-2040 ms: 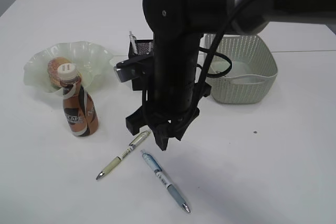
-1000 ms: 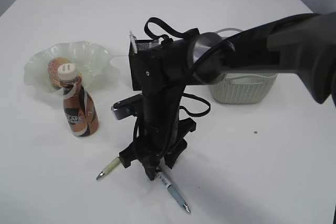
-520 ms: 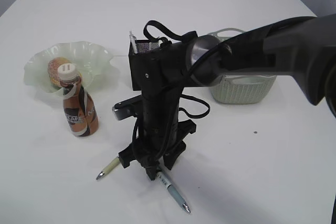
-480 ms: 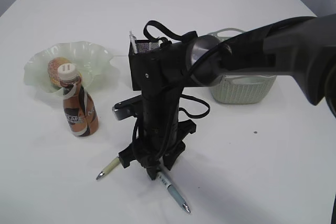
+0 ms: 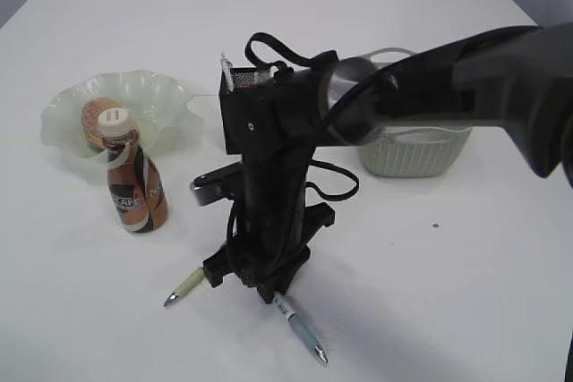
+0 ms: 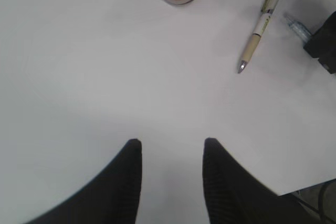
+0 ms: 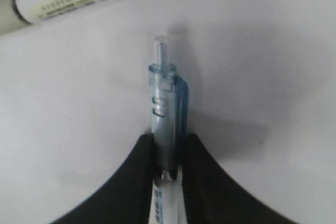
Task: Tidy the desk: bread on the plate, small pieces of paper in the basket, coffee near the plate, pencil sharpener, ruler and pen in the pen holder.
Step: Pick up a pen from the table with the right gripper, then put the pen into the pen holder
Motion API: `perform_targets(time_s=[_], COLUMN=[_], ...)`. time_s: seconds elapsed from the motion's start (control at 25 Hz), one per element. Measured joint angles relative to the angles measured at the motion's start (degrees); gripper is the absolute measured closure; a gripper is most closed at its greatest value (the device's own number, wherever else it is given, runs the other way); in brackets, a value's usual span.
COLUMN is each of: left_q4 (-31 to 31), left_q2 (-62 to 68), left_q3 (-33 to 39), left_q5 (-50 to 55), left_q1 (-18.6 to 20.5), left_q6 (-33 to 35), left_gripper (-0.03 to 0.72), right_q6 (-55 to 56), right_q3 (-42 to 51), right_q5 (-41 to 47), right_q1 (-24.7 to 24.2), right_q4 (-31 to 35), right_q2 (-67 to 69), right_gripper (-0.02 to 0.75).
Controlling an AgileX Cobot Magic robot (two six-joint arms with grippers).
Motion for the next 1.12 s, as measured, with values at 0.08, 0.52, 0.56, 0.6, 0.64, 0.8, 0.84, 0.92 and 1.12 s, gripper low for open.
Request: perform_targets(time_s=[0.08,0.52,0.56,0.6,0.64,0.8,0.84,0.92,1.12], left_q4=[0.0,-1.1,-1.2,-1.2,-1.2,-1.4,-1.5,-1.5,-1.6], left_q2=[0.0,0.0,0.0,0.0,0.0,0.0,0.0,0.0,0.0], left_q3=[0.0,0.0,0.0,0.0,0.0,0.0,0.0,0.0,0.0], left_q5=[-0.6,0.0,0.1,0.2,0.2,0.3,0.3,0.3,0.5], left_q1=[0.0,0.0,0.0,0.0,0.0,0.0,0.0,0.0,0.0], left_q6=[0.0,0.0,0.0,0.0,0.0,0.0,0.0,0.0,0.0], left_gripper=[0.398,0.398,0.398,0.398,0.398,0.398,0.398,0.398,0.398], right_q6=[-1.5,-13.5,-16.1,-19.0,-21.9,-32.4,-35.8,-43.2,-60.7], right_q3=[0.1,0.1,0.1,0.1,0.1,0.1,0.1,0.2,0.4], right_q5=[0.2,-3.8,-3.8,-3.8,-3.9,-5.8,-6.4,-8.6,-17.8], right_q1=[0.0,-6.9,-8.9,-10.9,-12.9,-19.1,-20.4,-22.3,-24.0], right_q4=[0.0,8.4,11.0,14.3,17.3,25.6,27.7,33.5,49.0], right_q2=[-1.5,-18.7,-19.6,-20.5,-21.3,-22.3,-22.3,-22.3,-22.3], right_gripper=[0.62,0.621,0.621,0.622,0.622,0.623,0.623,0.623,0.623])
